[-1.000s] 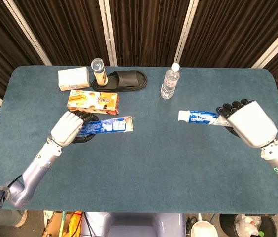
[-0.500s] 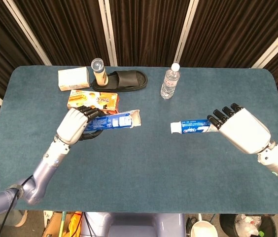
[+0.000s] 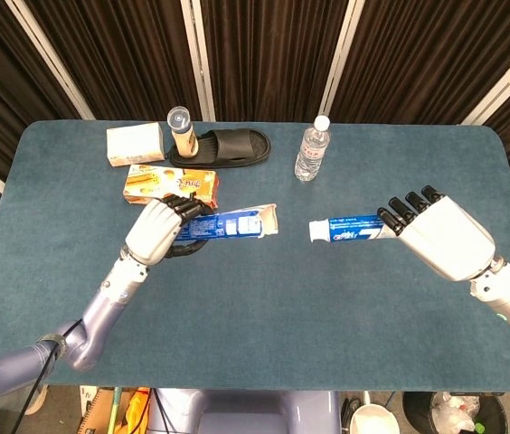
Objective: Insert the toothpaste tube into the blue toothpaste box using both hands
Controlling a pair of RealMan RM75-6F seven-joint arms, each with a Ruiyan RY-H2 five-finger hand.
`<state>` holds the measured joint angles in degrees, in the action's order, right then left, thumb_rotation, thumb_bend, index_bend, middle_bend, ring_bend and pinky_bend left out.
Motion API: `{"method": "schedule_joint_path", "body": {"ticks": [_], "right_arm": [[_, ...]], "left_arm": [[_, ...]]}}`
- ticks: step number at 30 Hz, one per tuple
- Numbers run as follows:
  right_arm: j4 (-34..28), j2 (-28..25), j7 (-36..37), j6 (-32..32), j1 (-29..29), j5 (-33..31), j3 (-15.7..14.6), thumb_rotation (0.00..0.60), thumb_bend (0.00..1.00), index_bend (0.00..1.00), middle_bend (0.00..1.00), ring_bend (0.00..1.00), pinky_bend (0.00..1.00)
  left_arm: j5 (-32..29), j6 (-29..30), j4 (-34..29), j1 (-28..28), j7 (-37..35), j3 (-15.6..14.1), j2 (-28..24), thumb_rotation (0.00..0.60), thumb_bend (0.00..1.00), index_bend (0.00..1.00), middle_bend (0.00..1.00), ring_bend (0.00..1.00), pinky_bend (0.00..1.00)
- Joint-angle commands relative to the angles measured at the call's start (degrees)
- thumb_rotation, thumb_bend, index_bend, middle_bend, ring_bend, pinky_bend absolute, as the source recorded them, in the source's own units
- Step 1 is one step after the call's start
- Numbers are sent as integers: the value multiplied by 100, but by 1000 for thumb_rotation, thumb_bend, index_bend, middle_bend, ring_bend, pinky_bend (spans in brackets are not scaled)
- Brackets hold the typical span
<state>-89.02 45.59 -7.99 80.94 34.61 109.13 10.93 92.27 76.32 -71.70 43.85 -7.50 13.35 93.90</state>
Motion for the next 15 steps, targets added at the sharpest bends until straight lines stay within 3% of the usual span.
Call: {"method": "schedule_joint_path", "body": {"ticks": [1,15], "right_arm": [[-6,-1,-9,7,0,6,1,600,561,853,765,710,781],[-28,36,2,36,11,13,7,600,560,853,765,710,781]], "left_arm": [[-11,-52,-51,81,65,32,70,600,400,426,555,531,544],[-148,-255,-324,382,385,191,310,600,400,426,554,531,544]]}}
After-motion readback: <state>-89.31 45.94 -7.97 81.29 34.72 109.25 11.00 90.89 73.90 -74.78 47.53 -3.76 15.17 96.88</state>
